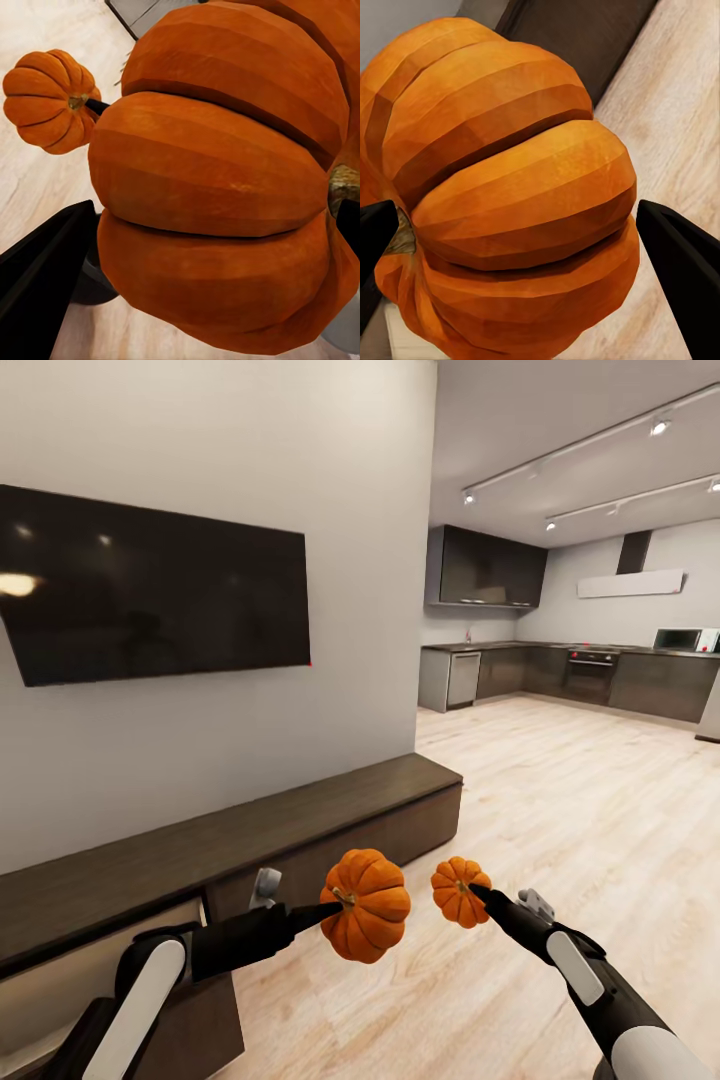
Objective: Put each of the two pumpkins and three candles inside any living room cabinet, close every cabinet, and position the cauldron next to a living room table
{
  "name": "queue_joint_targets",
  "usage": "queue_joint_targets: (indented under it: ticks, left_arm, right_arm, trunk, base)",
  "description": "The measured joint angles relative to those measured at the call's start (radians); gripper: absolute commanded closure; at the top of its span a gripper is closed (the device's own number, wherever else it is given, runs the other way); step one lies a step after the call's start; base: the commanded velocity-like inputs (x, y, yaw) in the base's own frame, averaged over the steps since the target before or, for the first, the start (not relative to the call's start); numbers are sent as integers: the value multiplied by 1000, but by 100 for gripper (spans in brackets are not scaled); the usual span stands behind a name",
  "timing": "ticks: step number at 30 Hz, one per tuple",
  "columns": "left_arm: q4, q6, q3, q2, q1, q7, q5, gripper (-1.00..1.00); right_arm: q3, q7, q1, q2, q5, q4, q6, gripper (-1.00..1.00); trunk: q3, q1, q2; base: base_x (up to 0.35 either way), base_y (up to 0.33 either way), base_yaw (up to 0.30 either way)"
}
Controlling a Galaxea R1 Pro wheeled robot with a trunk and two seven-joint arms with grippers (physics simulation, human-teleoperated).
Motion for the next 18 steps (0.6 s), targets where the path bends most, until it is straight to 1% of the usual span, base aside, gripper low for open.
queue_joint_targets:
  ticks: [2,5,7,8,11,18]
  left_arm:
    - [0,0,0,0,0,0,1,100]
    - [0,0,0,-1,0,0,0,100]
    - [0,0,0,0,0,0,1,100]
    - [0,0,0,0,0,0,-1,100]
    - [0,0,-2,-1,0,0,0,100]
    - [0,0,-2,-1,0,0,0,100]
  right_arm:
    - [-6,0,0,-1,-3,-2,-1,100]
    - [-51,0,-1,-1,-19,-40,-1,100]
    - [-69,0,0,-1,-18,-67,0,100]
    - [-80,1,0,0,-25,-95,0,100]
    - [-87,0,0,1,-23,-123,1,100]
    - [-89,0,0,0,-22,-132,1,100]
  trunk:
    - [6,-8,14]
    - [16,-19,35]
    - [22,-27,49]
    - [25,-31,56]
    - [35,-42,77]
    - [56,-69,126]
  base:
    - [0,0,0]
    - [0,0,0]
    - [0,0,0]
    - [0,0,0]
    - [0,0,0]
    - [0,0,0]
